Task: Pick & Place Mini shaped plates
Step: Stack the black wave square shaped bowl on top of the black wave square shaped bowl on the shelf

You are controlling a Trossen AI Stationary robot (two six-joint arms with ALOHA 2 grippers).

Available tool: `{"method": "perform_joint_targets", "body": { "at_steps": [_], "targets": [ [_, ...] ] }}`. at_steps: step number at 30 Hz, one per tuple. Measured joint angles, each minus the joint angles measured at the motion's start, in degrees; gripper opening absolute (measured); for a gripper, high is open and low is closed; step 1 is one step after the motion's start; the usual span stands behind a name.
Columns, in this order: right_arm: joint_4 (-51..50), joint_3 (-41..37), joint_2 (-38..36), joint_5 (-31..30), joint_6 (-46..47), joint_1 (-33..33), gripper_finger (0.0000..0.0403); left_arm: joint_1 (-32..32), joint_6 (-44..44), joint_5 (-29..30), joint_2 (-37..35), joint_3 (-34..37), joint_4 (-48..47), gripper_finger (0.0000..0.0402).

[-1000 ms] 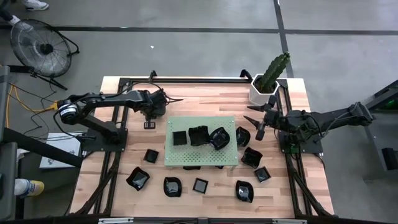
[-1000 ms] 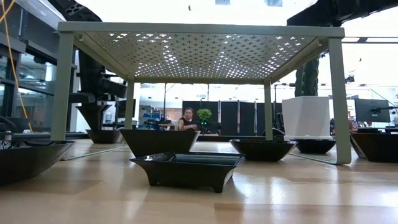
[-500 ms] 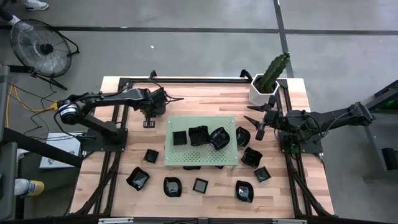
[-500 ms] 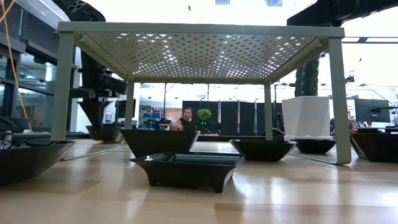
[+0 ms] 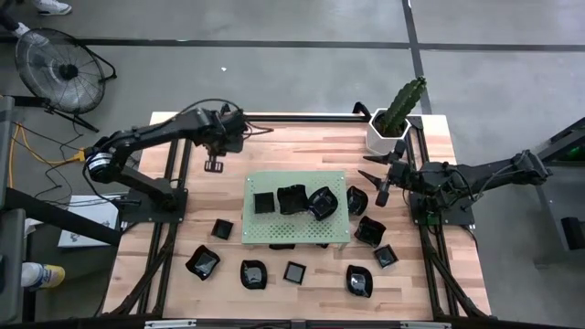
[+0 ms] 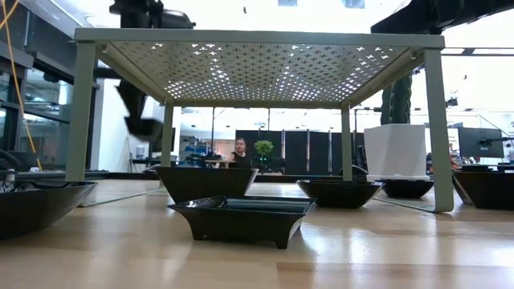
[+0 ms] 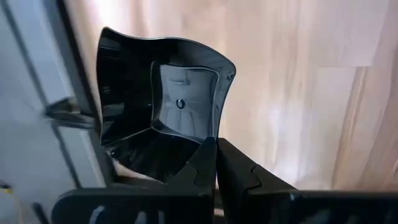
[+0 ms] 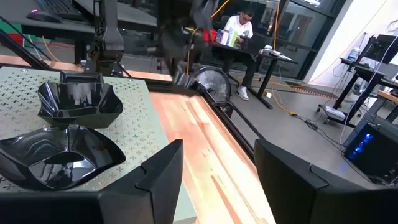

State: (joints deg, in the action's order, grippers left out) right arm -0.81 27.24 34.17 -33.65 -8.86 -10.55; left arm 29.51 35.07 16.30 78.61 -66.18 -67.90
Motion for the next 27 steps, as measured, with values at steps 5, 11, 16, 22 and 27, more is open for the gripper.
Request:
{"method": "perform_joint_targets", "body": {
  "at_steps": [5,11,16,22,27],
  "targets": [
    [-0.3,0.0,0.0,-0.3,-0.1,0.0,0.0193,-2.1,2.5,0.5,0.0,-8.4,-3.9,0.0000],
    [-0.3,0.0,0.0,-0.4,-0.2,0.0,0.0193,-7.1,6.5,0.4,0.0,-17.4,-4.3,0.0000],
    [-0.3,0.0,0.0,-0.4,-0.2,0.0,0.0193,-12.1,10.2,0.4,0.0,-21.9,-4.0,0.0000],
    [-0.3,0.0,0.0,-0.4,-0.1,0.0,0.0193,-19.2,13.1,0.3,-0.1,-22.7,-2.4,0.0000],
    [-0.2,0.0,0.0,-0.4,-0.3,0.0,0.0193,-24.4,15.4,0.3,-0.1,-22.7,0.7,0.0000]
  ]
}}
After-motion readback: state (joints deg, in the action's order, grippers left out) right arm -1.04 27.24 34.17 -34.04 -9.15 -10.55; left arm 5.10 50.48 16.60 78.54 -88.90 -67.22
